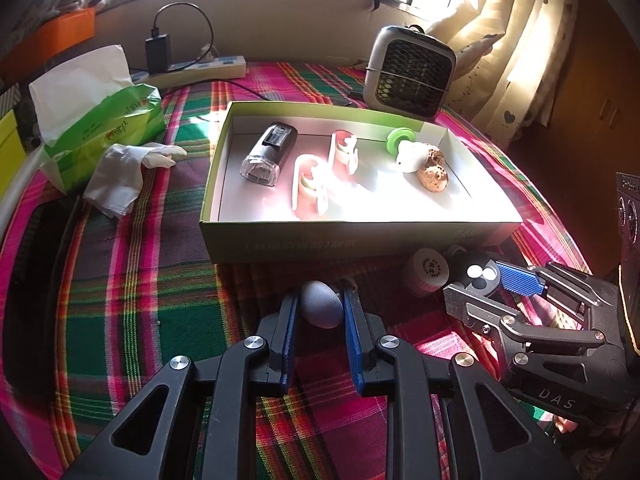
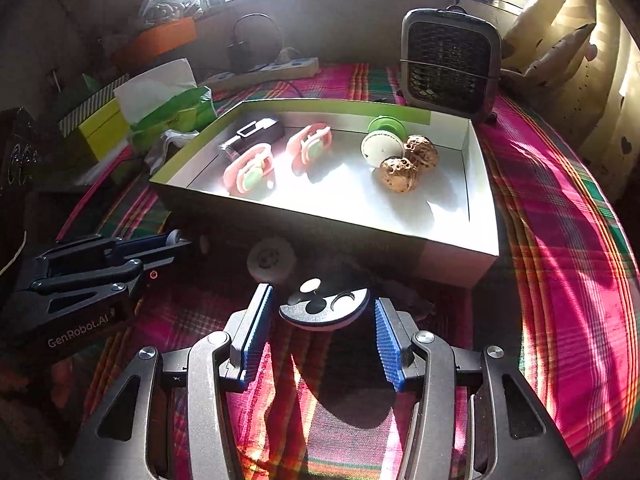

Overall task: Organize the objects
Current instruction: 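Close the left tool on the white egg ball while the right tool closes on the black disc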

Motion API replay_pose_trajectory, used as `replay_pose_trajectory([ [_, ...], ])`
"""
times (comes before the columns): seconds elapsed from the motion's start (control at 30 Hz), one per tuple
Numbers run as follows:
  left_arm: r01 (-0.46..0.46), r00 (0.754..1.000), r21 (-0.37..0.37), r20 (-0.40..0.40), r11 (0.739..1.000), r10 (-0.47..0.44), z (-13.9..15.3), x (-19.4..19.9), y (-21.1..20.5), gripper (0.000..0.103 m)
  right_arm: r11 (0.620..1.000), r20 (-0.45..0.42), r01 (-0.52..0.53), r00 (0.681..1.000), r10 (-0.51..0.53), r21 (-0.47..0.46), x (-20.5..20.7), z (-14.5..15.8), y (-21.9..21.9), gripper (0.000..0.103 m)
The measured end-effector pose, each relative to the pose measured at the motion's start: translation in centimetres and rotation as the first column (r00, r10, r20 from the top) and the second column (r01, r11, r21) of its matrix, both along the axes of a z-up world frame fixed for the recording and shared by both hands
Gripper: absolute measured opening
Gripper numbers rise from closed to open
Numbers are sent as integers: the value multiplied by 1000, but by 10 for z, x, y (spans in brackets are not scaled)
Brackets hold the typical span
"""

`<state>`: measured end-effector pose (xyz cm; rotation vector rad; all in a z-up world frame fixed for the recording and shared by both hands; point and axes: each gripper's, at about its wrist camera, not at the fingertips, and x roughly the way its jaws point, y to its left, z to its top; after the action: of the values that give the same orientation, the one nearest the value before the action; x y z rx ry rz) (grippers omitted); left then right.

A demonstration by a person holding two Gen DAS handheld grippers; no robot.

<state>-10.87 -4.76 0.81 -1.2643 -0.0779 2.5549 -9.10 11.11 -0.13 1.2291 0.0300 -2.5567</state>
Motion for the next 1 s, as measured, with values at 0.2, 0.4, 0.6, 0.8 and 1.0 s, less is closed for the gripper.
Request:
replay_pose_trajectory([
  [0.2,2,1000,-3,0,1000,-2,0,-1,1,20,1000,-4,9,1000,-9,-4,0,0,1,44],
  [0.4,10,1000,-7,-2,1000,-10,0,-1,5,25,1000,2,6,1000,-6,-16,0,0,2,30],
  [0.6,4,1000,6,-1,1000,-4,0,-2,3,25,1000,-1,13,1000,-13,-24,0,1,3,29],
  [0.8,-9,1000,11,-1,1000,10,-1,-2,2,19,999,-8,22,1000,-22,-34,2,2,5,28],
  [1.0,-10,1000,4,-3,1000,10,-1,-2,2,19,999,-3,21,1000,-21,-39,3,2,5,28],
])
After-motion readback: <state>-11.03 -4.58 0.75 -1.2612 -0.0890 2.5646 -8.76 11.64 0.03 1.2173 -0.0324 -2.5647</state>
